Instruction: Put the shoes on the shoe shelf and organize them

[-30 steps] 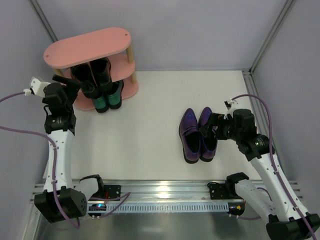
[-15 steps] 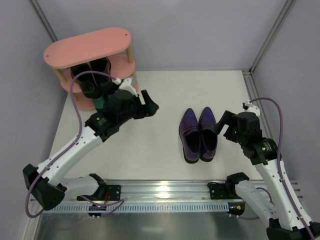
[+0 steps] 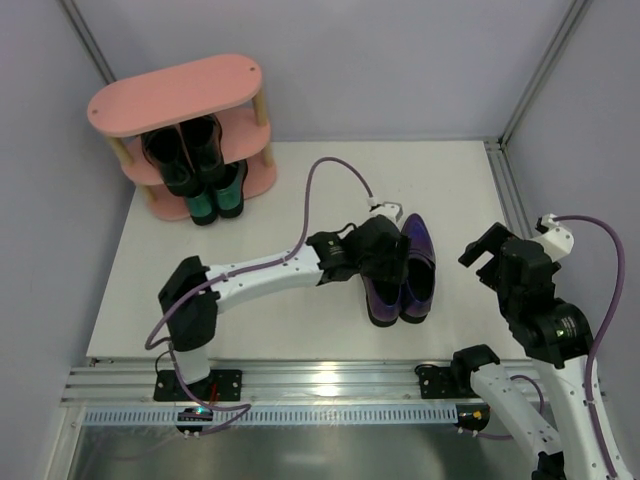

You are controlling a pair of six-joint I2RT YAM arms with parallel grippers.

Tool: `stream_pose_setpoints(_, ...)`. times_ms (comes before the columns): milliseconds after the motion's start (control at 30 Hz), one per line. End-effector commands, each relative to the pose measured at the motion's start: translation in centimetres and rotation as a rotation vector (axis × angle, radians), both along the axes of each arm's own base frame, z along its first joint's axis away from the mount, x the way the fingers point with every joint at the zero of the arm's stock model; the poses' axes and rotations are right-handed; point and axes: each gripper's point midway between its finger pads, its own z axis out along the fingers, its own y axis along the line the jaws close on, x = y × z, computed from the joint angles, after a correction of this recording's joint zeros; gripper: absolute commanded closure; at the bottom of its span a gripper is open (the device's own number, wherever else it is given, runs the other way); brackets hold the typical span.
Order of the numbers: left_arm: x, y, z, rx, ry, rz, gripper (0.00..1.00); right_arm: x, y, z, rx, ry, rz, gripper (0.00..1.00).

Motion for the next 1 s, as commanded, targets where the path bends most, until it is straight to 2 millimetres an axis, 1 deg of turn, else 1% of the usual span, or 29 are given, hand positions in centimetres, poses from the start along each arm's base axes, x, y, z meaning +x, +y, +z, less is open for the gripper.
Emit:
stream_pose_setpoints(0,-0.3,-1.4,0.0,0.052,-0.026,0.010,0.29,-0.7,-0.9,0.4,-0.009,-0.021,-0.043,0.03)
stream_pose_setpoints(33,-0.2,-1.4,-0.5,0.073,-0.026,0.021,0.29,-0.7,-0.9,0.5,-0.011,-0.023,-0.042,0.03)
stream_pose_setpoints(100,-0.2,-1.9,-1.2,0.079,-0.019,0.027,0.30,-0.8,-0.9,0.4,-0.015,-0.022,-0.033,0.03)
stream_pose_setpoints(167,-0.5,-2.8,-1.4,0.062,-0.007,0.003,0.30,-0.8,-0.8,0.4,-0.014,-0.027,-0.031,0.03)
stream_pose_setpoints(200,-0.8,-3.4,-2.5,0.082,0.003,-0.013,0.30,-0.8,-0.8,0.2,-0.014,-0.023,-0.031,0.03)
stream_pose_setpoints(233,-1.1,-3.7,-2.9,0.089,0.010,-0.026,0.30,-0.7,-0.6,0.1,-0.009,-0.025,-0.025,0.03)
stream_pose_setpoints(267,-1.1,-4.4,-2.6,0.086,0.007,-0.034,0.30,-0.6,-0.5,0.1,-0.006,-0.025,-0.019,0.03)
stream_pose_setpoints(300,-1.5,-4.6,-4.5,0.130,0.029,-0.046,0.31,-0.6,-0.5,0.0,-0.004,-0.026,-0.017,0.03)
stream_pose_setpoints(433,-1.7,-5.8,-5.9,0.136,0.029,-0.064,0.31,-0.4,-0.2,0.0,-0.006,-0.029,-0.001,0.03)
stream_pose_setpoints(500,-1.4,-6.0,-6.2,0.137,0.018,-0.054,0.31,-0.4,-0.2,0.0,-0.014,-0.025,0.009,0.03)
stream_pose_setpoints(533,-1.3,-5.9,-7.0,0.162,0.020,-0.052,0.31,-0.3,-0.2,-0.1,-0.015,-0.025,0.012,0.03)
stream_pose_setpoints(633,-1.0,-5.1,-8.4,0.244,0.029,-0.032,0.31,-0.3,0.0,0.0,-0.018,-0.029,0.025,0.03)
stream_pose_setpoints(667,-1.0,-5.0,-8.7,0.255,0.032,-0.031,0.35,-0.3,0.0,0.0,-0.018,-0.028,0.026,0.03)
stream_pose_setpoints(700,-1.1,-5.0,-8.9,0.260,0.038,-0.035,0.40,-0.3,0.0,0.0,-0.018,-0.028,0.028,0.03)
stream_pose_setpoints(733,-1.2,-5.0,-9.1,0.265,0.042,-0.037,0.50,-0.2,0.1,0.0,-0.018,-0.033,0.032,0.03)
stream_pose_setpoints(767,-1.3,-5.0,-9.3,0.269,0.048,-0.040,0.76,-0.2,0.2,0.0,-0.015,-0.033,0.036,0.03)
stream_pose_setpoints(833,-1.5,-4.9,-9.3,0.271,0.058,-0.044,0.95,-0.2,0.2,0.0,-0.016,-0.035,0.044,0.03)
stream_pose_setpoints(867,-1.6,-4.6,-9.1,0.276,0.061,-0.043,1.00,-0.3,0.3,0.1,-0.015,-0.037,0.047,0.03)
stream_pose_setpoints(933,-1.6,-4.1,-9.0,0.289,0.056,-0.034,1.00,-0.4,0.2,0.1,-0.018,-0.038,0.049,0.03)
stream_pose_setpoints(967,-1.7,-3.3,-8.5,0.302,0.057,-0.025,1.00,-0.4,0.3,0.2,-0.017,-0.043,0.053,0.03)
